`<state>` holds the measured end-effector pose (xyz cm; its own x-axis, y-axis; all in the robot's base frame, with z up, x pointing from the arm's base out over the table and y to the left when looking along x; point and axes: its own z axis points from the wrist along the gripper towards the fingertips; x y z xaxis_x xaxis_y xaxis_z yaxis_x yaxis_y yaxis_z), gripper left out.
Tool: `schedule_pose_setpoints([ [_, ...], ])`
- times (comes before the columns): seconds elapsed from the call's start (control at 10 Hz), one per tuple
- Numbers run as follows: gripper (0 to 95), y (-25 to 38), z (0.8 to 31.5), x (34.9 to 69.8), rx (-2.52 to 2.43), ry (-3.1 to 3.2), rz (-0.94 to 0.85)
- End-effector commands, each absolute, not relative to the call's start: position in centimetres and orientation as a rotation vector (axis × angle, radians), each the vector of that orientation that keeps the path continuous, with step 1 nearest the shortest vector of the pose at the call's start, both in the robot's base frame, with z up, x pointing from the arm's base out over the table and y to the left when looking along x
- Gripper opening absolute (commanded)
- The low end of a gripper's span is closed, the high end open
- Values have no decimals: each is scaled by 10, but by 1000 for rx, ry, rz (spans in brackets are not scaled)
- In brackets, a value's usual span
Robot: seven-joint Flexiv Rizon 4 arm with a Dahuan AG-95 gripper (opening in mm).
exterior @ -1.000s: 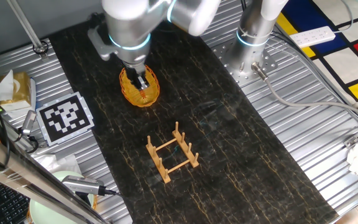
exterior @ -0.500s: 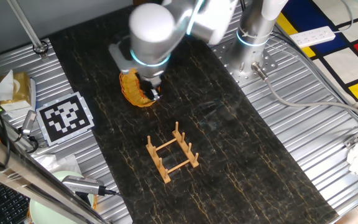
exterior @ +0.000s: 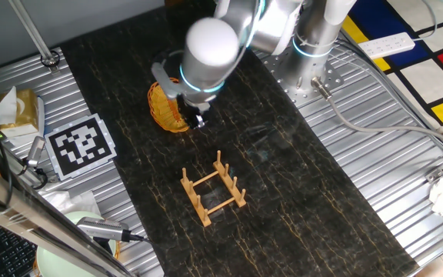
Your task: Put the dish on the dish rack
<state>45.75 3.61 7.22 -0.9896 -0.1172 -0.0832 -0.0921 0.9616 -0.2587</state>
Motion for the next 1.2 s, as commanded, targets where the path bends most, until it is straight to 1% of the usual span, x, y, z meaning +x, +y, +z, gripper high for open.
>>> schedule_pose_setpoints([
  [0.1, 380, 35, 74, 456, -164, 3004, -394],
  [0.2, 380, 35, 73, 456, -172, 3003, -395],
  [0.3, 190, 36, 72, 456, -171, 3001, -397],
  [1.2, 190, 38, 54, 454, -176, 2981, -405],
])
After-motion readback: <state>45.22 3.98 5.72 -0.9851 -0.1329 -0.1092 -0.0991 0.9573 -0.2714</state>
